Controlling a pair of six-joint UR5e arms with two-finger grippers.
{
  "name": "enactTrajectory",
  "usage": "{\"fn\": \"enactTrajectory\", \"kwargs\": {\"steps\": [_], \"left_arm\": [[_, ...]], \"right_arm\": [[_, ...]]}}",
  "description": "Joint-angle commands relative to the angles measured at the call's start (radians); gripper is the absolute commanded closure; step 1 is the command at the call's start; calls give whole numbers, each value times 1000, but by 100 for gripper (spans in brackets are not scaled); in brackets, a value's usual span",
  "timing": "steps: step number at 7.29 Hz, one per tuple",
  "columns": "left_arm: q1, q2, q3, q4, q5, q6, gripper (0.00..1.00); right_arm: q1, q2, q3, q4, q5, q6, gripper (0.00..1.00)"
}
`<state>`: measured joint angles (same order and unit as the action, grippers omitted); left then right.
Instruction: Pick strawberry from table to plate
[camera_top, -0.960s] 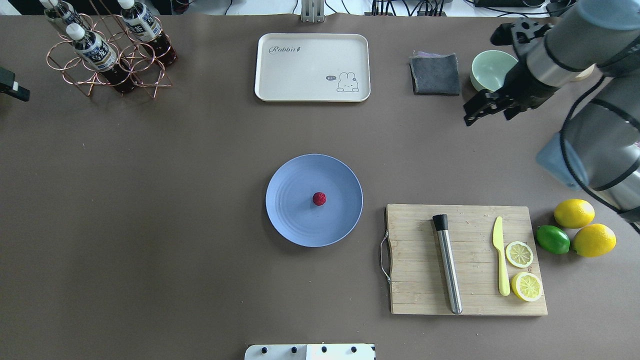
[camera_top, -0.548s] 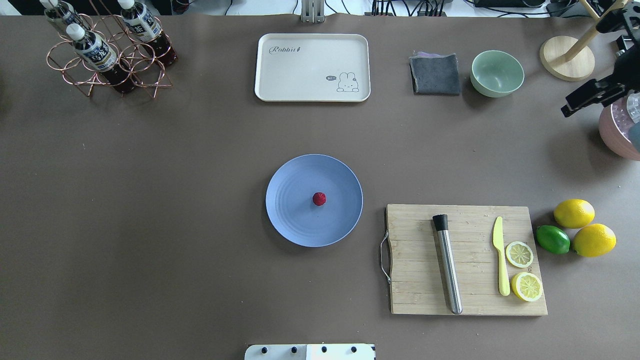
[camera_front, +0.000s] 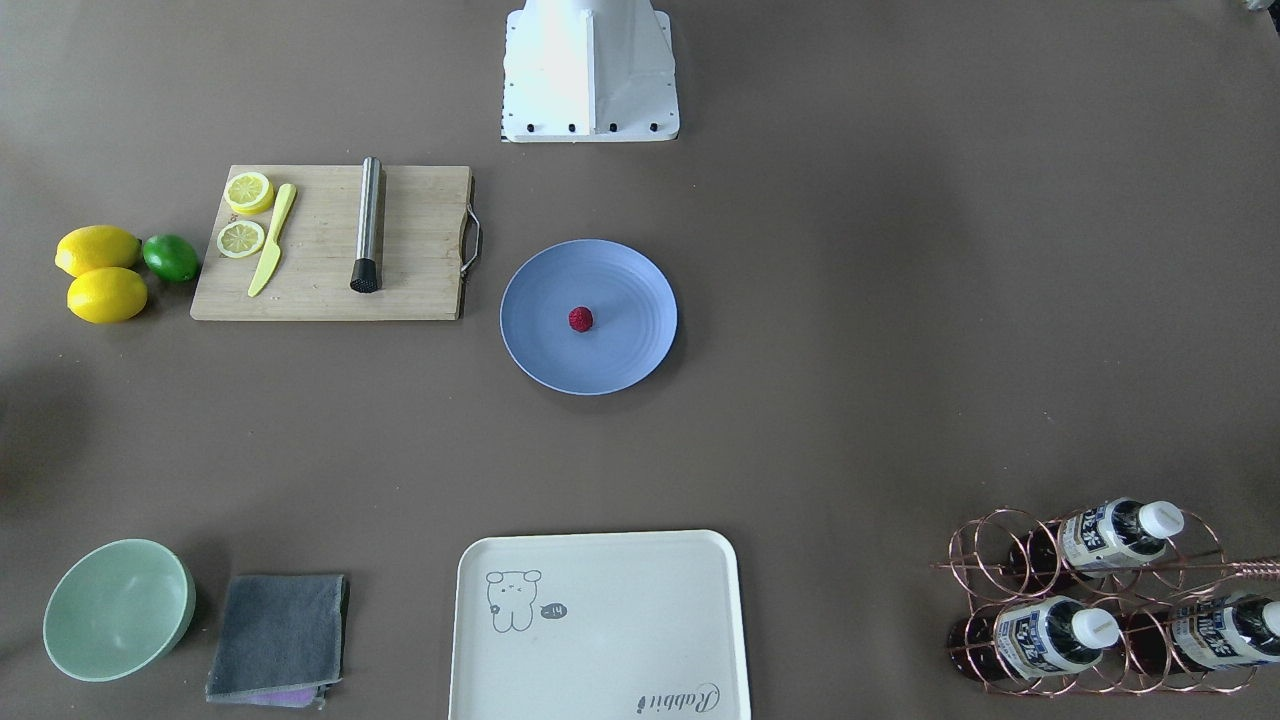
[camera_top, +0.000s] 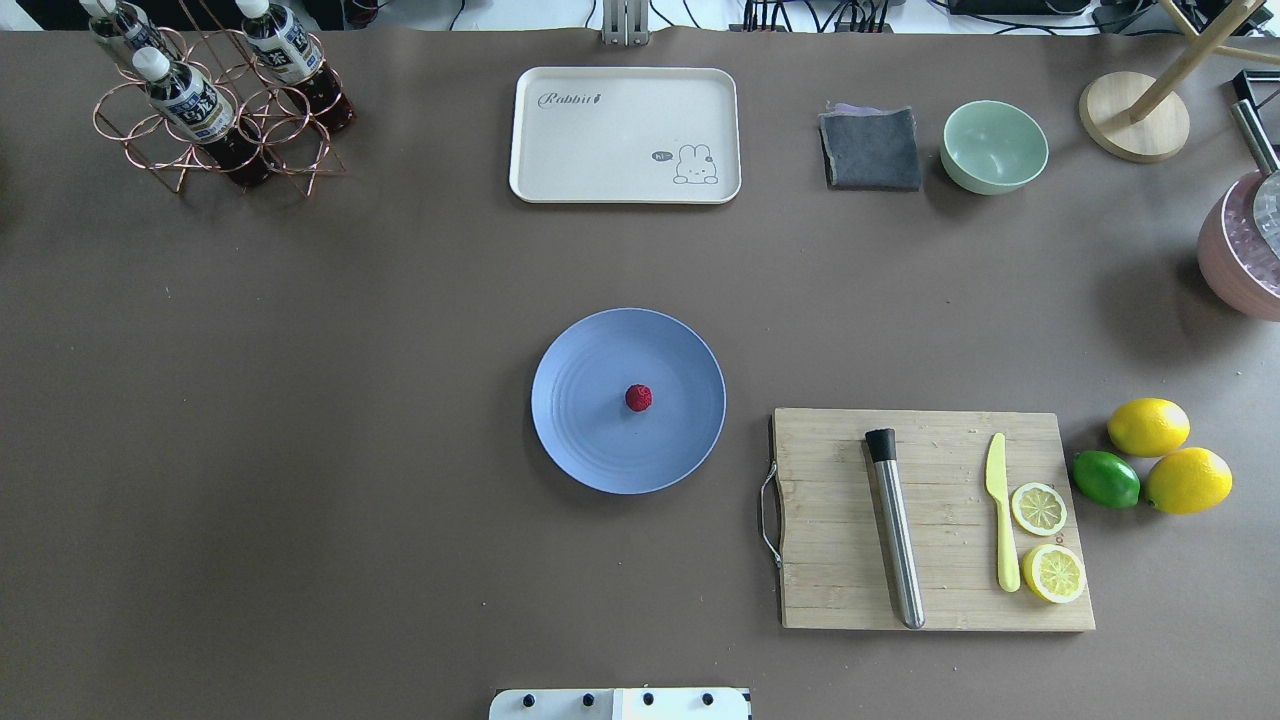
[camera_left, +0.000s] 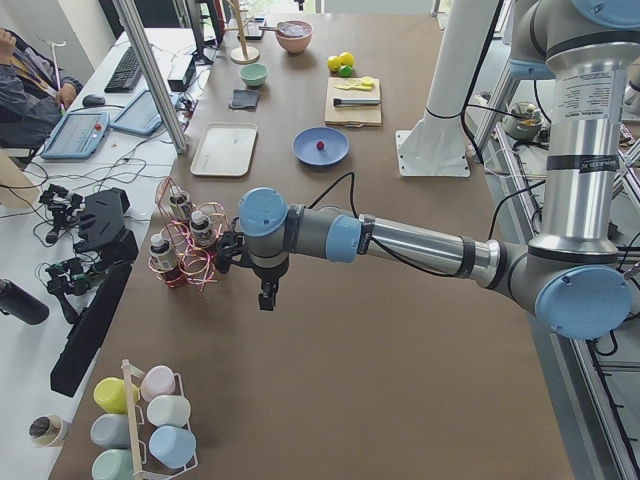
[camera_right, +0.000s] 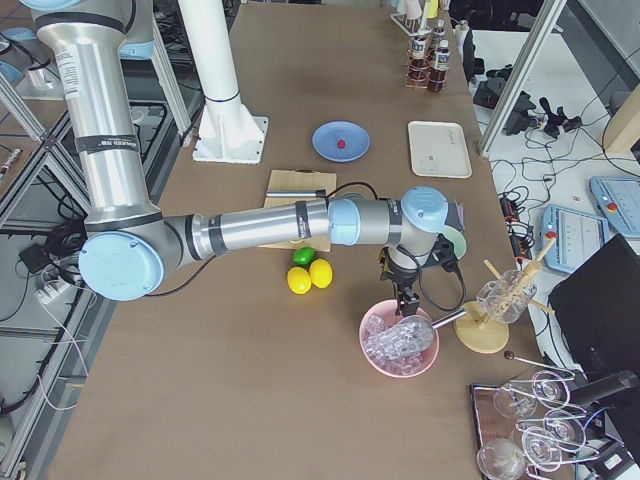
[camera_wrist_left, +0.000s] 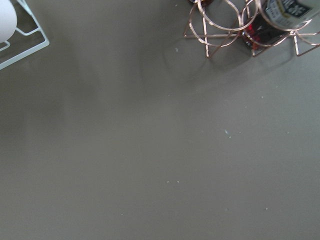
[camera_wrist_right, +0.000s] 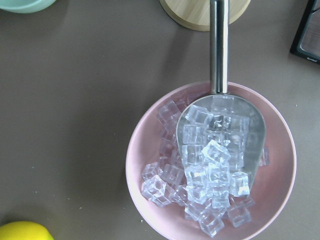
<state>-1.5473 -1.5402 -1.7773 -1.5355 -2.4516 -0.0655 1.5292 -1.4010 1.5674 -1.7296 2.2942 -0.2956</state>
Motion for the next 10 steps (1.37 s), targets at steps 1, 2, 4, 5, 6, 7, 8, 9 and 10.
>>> {"fn": "enactTrajectory", "kwargs": {"steps": [1,2,4,5,6,7,8,9,10], "left_arm": [[-8,26,-4,-5,0,6,3],[-8,13,-7,-3,2,4,3],[-17,21,-94,20,2,-5,3],[-19,23,-87,29,12,1,3],[-20,22,-67,29,19,1,3],[-22,16,-67,29,48,1,3],[-20,12,-67,31,58,3,3],[-17,2,-68,81,59,3,3],[-20,-21,-71,115,59,4,3]], "right_arm": [[54,-16,-58,-1,7,-94,0],[57,-35,-56,-1,10,-96,0],[72,-72,-41,1,68,-86,0],[71,-66,-35,1,58,-85,0],[72,-65,-32,1,53,-86,0],[72,-67,-27,1,54,-86,0],[71,-72,-23,1,53,-88,0],[72,-75,-20,1,48,-88,0],[72,-73,-18,2,39,-89,0]]}}
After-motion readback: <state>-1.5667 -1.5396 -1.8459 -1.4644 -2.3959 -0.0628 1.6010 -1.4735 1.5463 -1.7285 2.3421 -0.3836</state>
